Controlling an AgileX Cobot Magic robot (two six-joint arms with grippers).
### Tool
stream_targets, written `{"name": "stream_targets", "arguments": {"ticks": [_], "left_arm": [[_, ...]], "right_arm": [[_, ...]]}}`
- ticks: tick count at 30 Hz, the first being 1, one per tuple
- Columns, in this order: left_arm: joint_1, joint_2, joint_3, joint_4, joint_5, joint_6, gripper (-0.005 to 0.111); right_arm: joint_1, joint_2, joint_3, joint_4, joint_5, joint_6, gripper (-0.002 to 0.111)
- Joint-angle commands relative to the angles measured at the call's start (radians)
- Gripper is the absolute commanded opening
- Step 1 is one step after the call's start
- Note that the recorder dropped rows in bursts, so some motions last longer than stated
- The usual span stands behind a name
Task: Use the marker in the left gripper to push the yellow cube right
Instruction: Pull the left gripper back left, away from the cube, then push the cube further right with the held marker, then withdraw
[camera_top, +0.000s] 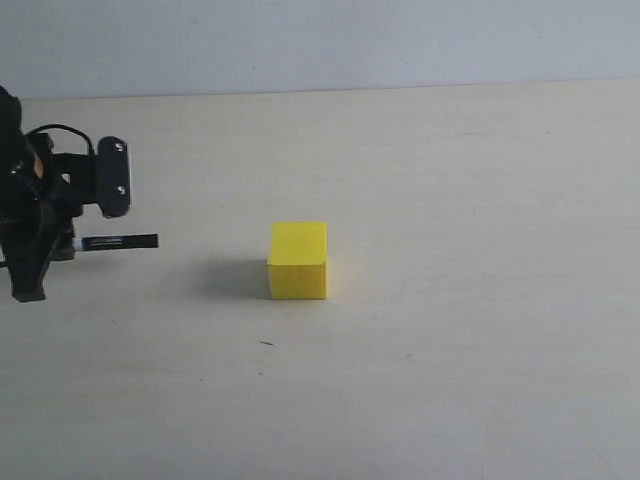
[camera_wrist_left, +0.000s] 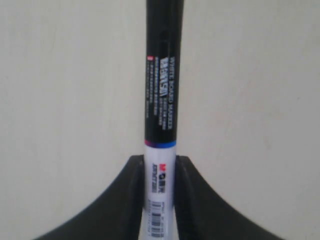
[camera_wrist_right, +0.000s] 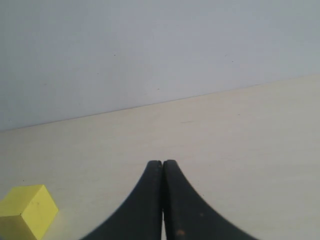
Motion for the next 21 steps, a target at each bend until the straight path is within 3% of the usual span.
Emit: {"name": "stream_targets", "arguments": {"ticks": [1, 5, 8, 16, 21], "left_arm": [[-0.085, 0.013, -0.004, -0.028, -0.084, 0.012, 0.0], [-0.154, 0.02, -0.004, -0.055, -0.134, 0.012, 0.0], [-0.167, 0.022, -0.006, -0.047, -0.108, 0.012, 0.0], [-0.045, 0.022, -0.006, -0.049, -0.042, -0.013, 0.0], [-0.063, 0.026, -0.006, -0.061, -0.031, 0.015, 0.0]], "right_arm": [[0.0, -0.001, 0.004, -0.003, -0.006, -0.007, 0.0], [0.0, -0.001, 0.004, -0.003, -0.006, -0.007, 0.0], [0.0, -0.001, 0.004, -0.003, -0.006, -0.007, 0.0], [0.0, -0.001, 0.004, -0.003, -0.006, -0.007, 0.0], [0.0, -0.001, 0.004, -0.003, -0.006, -0.007, 0.0]]}}
